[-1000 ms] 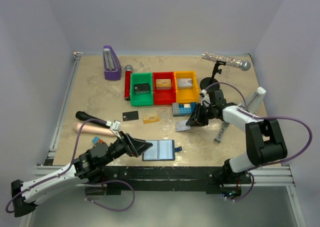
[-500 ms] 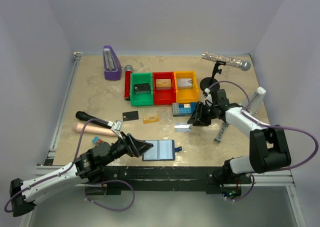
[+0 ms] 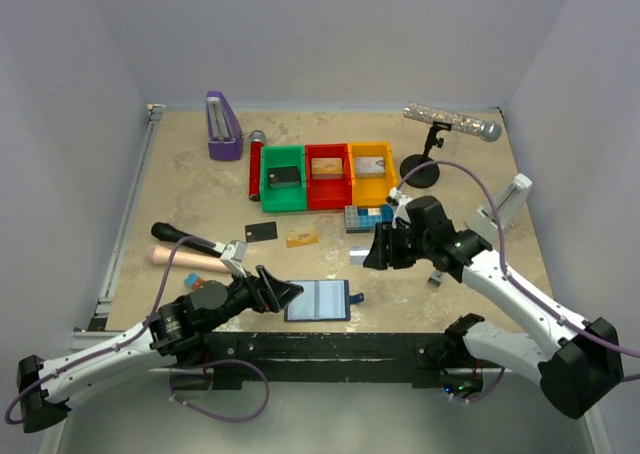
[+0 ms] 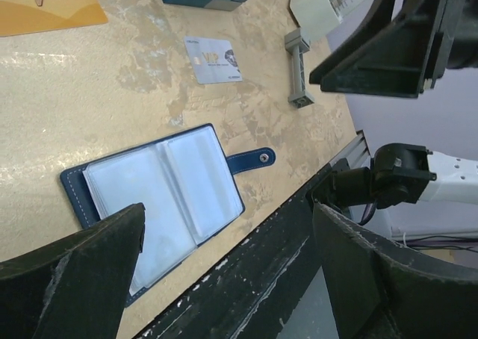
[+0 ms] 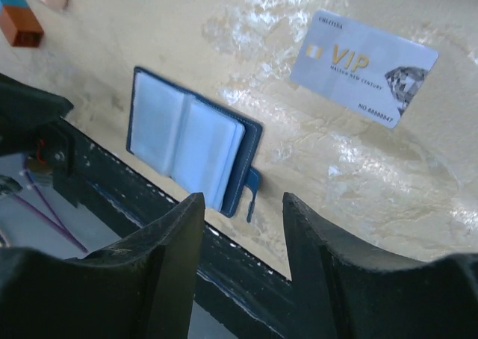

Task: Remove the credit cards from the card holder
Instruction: Remove the credit card from the card holder.

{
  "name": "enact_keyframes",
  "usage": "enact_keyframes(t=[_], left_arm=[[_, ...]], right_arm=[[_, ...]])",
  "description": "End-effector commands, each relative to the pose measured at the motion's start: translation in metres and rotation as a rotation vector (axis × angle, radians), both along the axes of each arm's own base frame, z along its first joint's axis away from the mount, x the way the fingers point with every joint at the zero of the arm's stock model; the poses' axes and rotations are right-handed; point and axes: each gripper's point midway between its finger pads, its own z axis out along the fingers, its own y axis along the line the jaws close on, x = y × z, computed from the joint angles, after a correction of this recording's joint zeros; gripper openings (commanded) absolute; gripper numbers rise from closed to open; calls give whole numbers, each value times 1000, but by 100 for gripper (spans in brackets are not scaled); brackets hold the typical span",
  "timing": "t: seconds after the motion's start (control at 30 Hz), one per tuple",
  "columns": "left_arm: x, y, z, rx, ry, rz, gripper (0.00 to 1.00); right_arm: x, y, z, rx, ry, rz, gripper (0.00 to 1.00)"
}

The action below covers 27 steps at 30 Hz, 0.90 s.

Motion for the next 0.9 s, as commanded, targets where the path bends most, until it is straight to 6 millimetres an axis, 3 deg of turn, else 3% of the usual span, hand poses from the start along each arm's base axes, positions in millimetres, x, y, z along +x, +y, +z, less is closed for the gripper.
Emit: enact_keyframes(t=[0.0, 0.03, 0.13, 0.53, 0.63, 0.87], left_arm=[[2, 4, -10, 37, 50, 33, 97], [1, 4, -12, 48, 70, 34, 97], [0, 5, -23, 86, 127, 48, 96], [-8, -7, -22, 117, 147, -31, 89], [-11, -11, -22, 113, 151, -57, 87], [-20, -27, -15, 95, 146, -150, 81]], right_arm=[[-26, -7, -28, -93, 25, 8, 53], [-32, -4, -32, -93, 33, 20, 64], [-47, 6, -44, -138, 57, 68, 65], [-55, 30, -79, -202, 140, 109, 59], [-53, 32, -85, -214, 156, 104, 54], [-48, 35, -90, -213, 143, 84, 29]])
